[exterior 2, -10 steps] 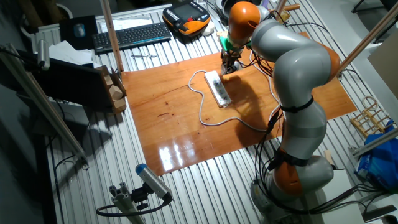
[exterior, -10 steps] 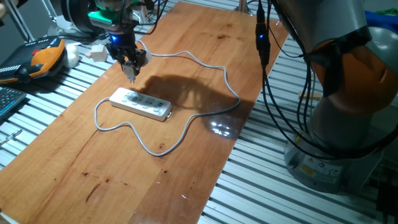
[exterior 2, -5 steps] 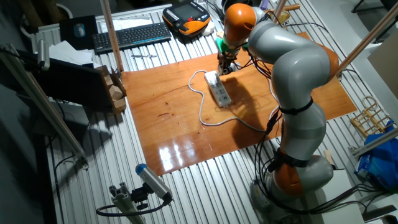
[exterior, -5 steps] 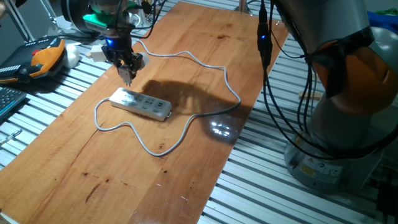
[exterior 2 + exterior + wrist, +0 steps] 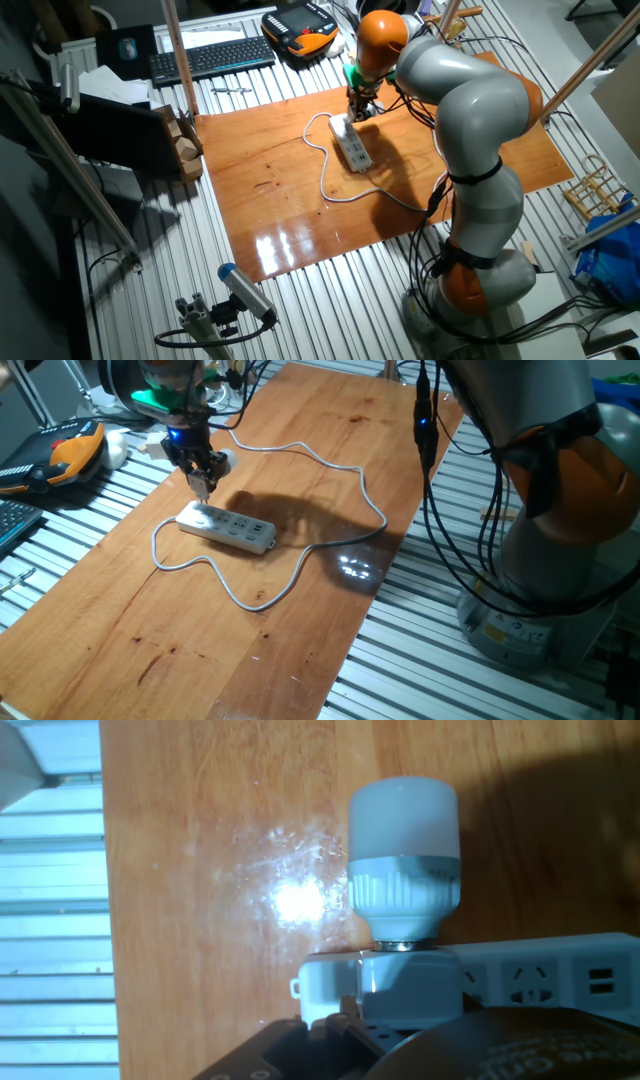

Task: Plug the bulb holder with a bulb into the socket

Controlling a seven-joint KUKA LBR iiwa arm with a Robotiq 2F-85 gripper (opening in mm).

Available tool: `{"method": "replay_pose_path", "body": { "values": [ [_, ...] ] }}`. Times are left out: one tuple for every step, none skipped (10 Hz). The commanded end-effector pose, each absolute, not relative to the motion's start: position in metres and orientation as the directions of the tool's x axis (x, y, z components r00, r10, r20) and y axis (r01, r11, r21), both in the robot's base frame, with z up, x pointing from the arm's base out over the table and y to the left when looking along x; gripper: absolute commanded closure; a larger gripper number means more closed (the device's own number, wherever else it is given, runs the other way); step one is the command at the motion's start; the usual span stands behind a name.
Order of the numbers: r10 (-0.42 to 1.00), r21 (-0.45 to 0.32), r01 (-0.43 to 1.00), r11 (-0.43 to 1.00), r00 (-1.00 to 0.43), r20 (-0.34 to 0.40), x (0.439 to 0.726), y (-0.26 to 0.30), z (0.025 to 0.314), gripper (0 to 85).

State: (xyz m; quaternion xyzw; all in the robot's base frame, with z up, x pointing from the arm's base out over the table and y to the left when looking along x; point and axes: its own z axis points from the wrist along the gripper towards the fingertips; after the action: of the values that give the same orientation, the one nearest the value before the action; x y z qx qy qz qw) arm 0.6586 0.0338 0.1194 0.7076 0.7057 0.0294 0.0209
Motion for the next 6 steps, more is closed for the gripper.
{"method": "replay_pose_path", "body": {
  "values": [
    [1.000,0.074,0.997,-0.004,0.002,0.014,0.6595,0.0352,0.1180,85.0],
    [1.000,0.077,0.997,-0.005,0.004,0.011,0.6605,0.0363,0.1161,85.0],
    [1.000,0.086,0.996,0.000,-0.001,0.006,0.6612,0.0374,0.1138,85.0],
    [1.000,0.092,0.996,0.007,-0.007,-0.002,0.6621,0.0388,0.1111,85.0],
    [1.000,0.097,0.995,0.007,-0.007,-0.007,0.6627,0.0398,0.1098,85.0],
    [1.000,0.100,0.995,0.008,-0.007,-0.011,0.6631,0.0400,0.1092,85.0]
  ]
}}
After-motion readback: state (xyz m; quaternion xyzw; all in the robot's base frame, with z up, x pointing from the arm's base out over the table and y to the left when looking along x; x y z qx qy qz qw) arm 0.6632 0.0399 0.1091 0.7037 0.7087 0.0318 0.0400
